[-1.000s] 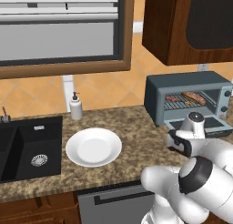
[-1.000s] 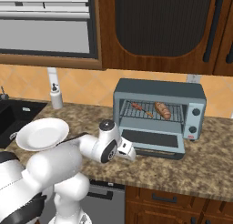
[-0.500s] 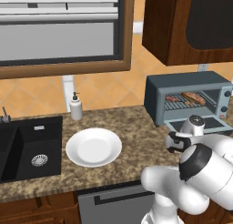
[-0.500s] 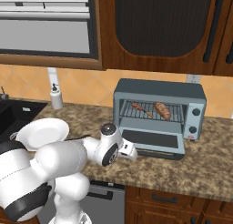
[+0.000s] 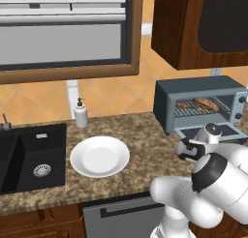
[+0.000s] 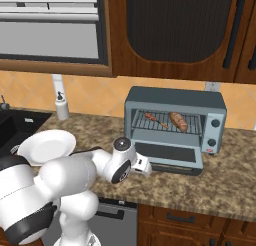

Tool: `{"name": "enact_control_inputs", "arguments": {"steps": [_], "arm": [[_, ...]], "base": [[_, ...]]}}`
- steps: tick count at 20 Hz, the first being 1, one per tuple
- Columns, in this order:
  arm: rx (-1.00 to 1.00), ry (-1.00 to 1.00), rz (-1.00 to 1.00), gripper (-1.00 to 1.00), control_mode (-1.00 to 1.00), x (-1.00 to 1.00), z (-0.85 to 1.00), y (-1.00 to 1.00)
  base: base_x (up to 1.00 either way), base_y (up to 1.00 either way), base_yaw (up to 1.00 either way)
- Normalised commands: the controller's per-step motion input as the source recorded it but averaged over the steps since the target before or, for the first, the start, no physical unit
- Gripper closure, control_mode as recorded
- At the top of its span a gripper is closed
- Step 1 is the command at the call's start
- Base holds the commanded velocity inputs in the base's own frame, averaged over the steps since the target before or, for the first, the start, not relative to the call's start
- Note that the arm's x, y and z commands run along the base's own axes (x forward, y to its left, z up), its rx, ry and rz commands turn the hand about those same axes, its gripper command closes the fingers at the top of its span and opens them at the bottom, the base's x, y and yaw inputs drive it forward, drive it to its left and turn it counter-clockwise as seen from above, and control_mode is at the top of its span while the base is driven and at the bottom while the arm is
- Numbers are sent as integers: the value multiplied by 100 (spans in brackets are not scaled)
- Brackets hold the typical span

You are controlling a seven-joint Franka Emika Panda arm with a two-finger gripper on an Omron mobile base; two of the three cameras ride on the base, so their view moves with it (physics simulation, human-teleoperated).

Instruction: Pick up the kebab skewer and baguette bread, and place them inside the toaster oven. Close the toaster oven door and start by setting the timer.

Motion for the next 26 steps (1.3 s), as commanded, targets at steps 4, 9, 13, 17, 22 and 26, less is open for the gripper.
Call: {"name": "enact_control_inputs", "arguments": {"steps": [4,9,13,17,22,26], "arm": [[7,-8,-5,-100,-100,1,0,-1],[4,-17,-8,-100,-100,13,1,0],[0,-21,-8,-100,-100,29,15,0],[0,-20,-10,-100,-100,33,35,-1],[0,-22,-9,-100,-100,33,42,-2],[0,-32,-10,-100,-100,32,31,0]], "base": [[0,0,0],[0,0,0],[0,0,0],[0,0,0],[0,0,0],[0,0,0]]}}
